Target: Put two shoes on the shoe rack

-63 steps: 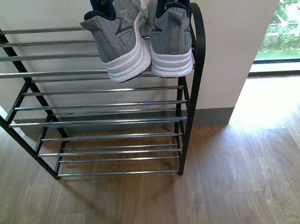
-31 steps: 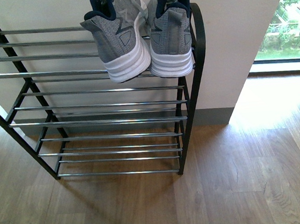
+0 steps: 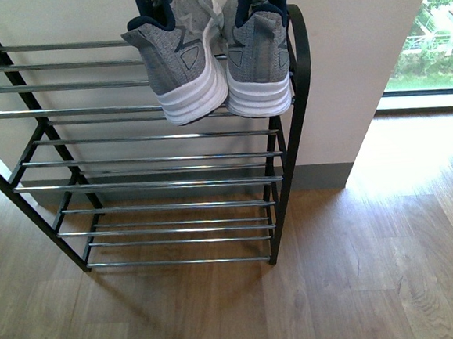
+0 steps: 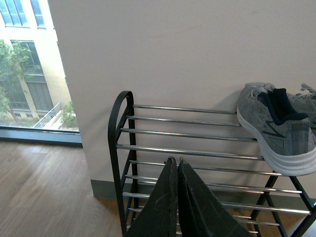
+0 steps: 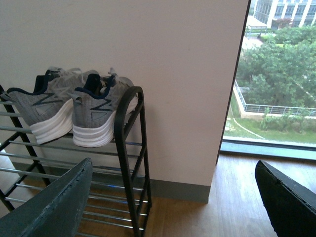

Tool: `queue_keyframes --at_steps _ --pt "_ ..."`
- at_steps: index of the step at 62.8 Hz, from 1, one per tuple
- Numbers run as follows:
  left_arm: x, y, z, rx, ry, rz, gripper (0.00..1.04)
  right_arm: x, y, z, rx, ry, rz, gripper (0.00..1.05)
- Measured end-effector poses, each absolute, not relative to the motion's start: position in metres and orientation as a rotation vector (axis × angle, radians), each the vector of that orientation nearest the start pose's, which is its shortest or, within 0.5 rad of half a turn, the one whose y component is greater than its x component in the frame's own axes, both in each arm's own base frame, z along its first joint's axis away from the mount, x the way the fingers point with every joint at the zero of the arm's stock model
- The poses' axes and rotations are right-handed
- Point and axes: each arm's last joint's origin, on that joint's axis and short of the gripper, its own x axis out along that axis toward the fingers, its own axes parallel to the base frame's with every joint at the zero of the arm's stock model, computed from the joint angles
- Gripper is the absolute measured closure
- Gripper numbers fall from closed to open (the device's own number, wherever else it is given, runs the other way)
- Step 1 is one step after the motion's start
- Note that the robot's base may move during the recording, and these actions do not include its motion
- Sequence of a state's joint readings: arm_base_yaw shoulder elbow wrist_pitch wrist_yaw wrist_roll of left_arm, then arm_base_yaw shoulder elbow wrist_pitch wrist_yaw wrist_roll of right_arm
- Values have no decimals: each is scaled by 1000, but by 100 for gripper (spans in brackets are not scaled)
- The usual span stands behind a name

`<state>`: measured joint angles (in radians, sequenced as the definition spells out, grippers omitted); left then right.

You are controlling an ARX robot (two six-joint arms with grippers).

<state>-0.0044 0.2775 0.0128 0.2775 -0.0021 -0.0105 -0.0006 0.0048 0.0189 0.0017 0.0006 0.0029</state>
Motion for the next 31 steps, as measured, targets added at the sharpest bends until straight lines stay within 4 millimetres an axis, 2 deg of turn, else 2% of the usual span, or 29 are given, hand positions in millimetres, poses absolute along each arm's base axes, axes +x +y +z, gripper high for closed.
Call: queue_keyframes --at_steps 21,31 --pt "108 0 170 -11 -13 -3 104 97 0 170 3 -16 -1 9" --pt "98 0 167 -10 1 -4 104 97 0 170 3 -16 -1 9"
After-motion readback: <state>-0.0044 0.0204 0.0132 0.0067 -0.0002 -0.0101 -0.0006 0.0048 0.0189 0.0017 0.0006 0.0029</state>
